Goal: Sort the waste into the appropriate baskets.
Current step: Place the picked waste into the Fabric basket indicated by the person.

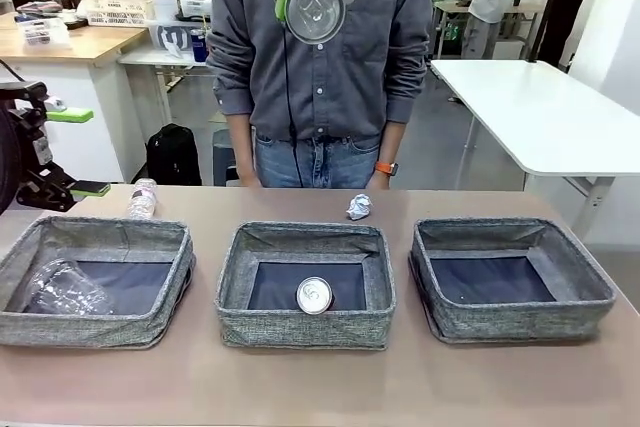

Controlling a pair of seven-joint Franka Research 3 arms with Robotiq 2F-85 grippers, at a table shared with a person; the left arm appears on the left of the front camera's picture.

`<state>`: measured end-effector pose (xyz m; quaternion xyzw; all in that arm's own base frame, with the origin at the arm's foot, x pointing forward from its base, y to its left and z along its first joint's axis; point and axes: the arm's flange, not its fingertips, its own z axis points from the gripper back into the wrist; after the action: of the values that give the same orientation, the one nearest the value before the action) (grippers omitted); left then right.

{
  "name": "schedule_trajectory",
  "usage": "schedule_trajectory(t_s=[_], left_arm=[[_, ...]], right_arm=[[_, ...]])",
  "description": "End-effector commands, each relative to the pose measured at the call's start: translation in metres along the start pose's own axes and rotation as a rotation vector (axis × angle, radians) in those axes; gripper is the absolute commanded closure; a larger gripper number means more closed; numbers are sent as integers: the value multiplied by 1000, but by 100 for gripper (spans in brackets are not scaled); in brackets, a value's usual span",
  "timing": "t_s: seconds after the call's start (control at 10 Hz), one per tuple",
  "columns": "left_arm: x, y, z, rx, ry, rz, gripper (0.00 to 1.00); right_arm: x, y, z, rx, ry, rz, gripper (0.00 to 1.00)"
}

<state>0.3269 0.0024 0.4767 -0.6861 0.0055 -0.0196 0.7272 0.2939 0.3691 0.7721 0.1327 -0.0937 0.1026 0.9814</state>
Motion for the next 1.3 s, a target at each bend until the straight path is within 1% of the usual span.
schedule_trajectory(t_s=[0.0, 1.2], left_arm=[[-2, -2, 0, -13, 3, -7, 0], [-2, -2, 0, -13, 3, -7, 0]], right_arm=[[-3, -2, 2, -1, -3, -5, 57], [-3, -2, 2, -1, -3, -5, 57]])
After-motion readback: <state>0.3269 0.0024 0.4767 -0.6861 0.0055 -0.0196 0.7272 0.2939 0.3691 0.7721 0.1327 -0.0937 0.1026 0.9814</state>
